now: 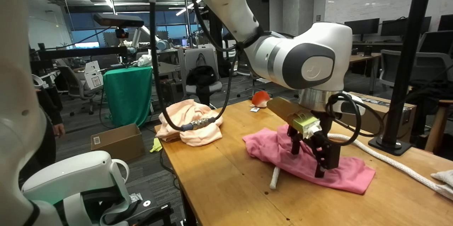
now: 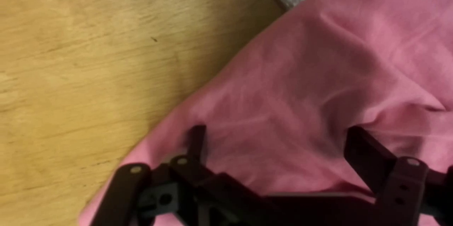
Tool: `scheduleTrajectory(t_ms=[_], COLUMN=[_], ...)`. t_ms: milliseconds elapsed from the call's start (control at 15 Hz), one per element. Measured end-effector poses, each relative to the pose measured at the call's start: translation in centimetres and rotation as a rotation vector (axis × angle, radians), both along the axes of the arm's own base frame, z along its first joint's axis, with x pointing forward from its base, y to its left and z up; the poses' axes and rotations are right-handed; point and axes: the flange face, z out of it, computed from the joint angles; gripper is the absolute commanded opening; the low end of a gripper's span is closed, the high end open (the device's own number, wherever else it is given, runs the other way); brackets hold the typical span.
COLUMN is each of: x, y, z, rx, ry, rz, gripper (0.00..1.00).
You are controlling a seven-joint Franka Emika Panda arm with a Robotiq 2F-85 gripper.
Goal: Pick up the cloths and put them around the table.
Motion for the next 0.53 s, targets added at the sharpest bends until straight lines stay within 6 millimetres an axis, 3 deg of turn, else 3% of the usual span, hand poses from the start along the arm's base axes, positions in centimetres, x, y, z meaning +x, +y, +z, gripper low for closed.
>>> scheduleTrajectory(t_ms=[67, 133, 533], x=[0.01, 0.01, 0.3], y=[-0.01, -0.02, -0.34], z=[0.0, 0.0, 0.39], rx=[0.0, -0.001, -0.008], ry=[0.0, 0.0, -0.009], rz=[0.0, 0.0, 0.001], gripper=[0.92, 0.74, 0.27])
